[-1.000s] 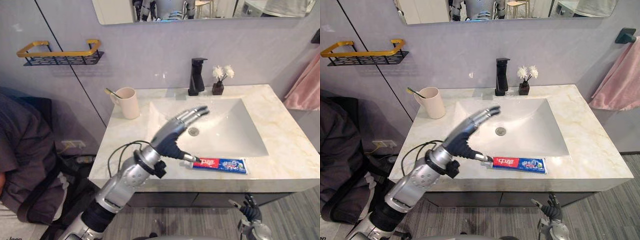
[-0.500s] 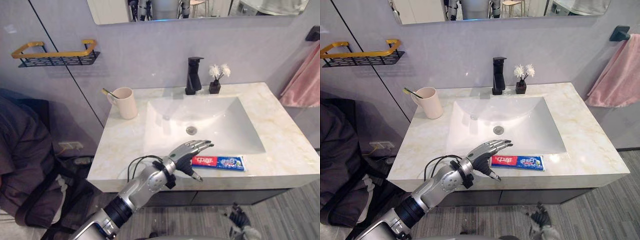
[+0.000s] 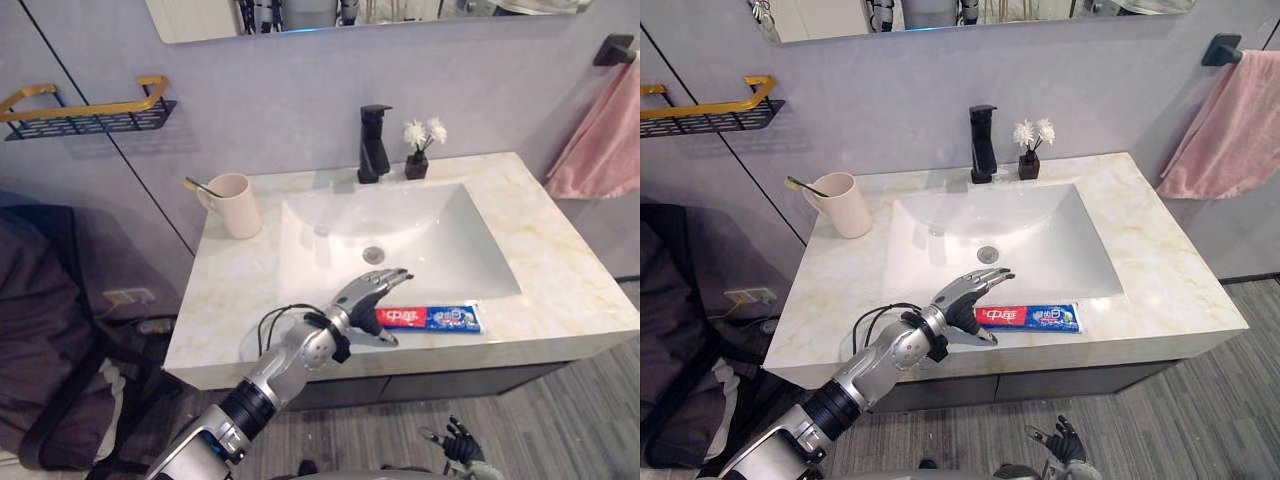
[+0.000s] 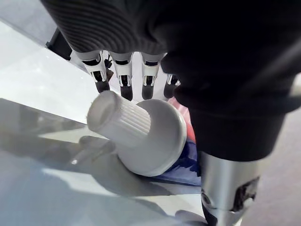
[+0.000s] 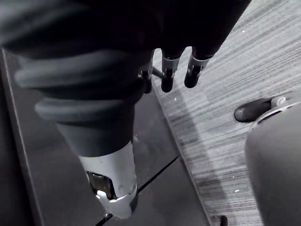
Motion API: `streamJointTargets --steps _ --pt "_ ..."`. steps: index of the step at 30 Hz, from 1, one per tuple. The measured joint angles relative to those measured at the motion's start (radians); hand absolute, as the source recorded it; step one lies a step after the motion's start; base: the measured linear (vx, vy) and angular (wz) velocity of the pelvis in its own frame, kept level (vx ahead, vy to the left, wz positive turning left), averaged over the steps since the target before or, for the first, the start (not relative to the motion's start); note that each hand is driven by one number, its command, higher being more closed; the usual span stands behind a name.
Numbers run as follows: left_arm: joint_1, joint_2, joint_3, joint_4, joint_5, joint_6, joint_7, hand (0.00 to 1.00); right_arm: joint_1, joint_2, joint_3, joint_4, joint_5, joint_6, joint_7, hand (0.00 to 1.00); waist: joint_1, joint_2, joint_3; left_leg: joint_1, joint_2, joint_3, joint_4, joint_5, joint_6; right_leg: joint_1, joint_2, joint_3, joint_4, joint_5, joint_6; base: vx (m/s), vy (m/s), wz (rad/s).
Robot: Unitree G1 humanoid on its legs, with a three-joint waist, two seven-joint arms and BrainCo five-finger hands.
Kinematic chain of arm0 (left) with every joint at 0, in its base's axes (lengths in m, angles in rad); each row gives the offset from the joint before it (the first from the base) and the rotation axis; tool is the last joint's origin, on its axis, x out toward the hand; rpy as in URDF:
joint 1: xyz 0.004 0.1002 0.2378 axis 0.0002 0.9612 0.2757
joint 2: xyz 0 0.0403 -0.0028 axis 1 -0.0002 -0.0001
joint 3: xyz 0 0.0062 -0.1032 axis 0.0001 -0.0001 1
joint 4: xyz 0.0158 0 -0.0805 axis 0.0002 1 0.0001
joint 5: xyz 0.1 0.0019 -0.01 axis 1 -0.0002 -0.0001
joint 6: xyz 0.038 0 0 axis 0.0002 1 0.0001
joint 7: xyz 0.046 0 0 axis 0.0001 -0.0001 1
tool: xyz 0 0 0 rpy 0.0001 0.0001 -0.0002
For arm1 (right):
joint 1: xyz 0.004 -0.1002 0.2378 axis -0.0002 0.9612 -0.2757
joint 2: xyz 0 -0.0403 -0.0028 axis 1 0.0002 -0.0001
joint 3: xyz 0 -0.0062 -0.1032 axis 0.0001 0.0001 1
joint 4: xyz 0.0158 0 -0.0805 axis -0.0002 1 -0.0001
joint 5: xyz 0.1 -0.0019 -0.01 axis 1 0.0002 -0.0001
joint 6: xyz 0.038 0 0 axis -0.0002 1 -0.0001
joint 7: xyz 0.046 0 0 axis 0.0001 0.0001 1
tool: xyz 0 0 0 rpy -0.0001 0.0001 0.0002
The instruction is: Organize washtable
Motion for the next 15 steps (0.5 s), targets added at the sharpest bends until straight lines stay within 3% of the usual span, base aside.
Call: streamJointTargets --steps 3,4,15 --pt "-0.021 -0.002 0.004 0.018 -0.001 0.001 0.000 0.00 -0.001 0.000 -0.006 0.000 0.000 0.001 0.000 0.00 -0.001 0.002 0.003 0.000 0.003 0.011 -0.002 0.000 0.000 -0.006 0.002 0.011 0.000 0.001 -0.001 -0.02 -0.013 -0.10" --pt "-0.029 -0.002 0.003 0.022 -0.001 0.001 -0.002 1.00 -0.001 0.000 -0.006 0.000 0.000 0.001 0.000 0.00 -0.001 0.003 0.003 0.000 0.003 0.012 -0.002 0.000 0.000 -0.007 0.002 0.012 0.000 0.002 -0.002 -0.01 -0.016 -0.10" --pt "-0.079 -0.012 -0.002 0.092 0.011 0.002 -0.020 1.00 -0.010 0.000 -0.006 0.000 -0.001 0.002 0.001 0.00 -0.009 0.002 0.012 0.000 0.004 0.028 -0.008 -0.001 -0.001 -0.015 0.002 0.027 -0.002 0.002 -0.001 0.00 -0.007 -0.03"
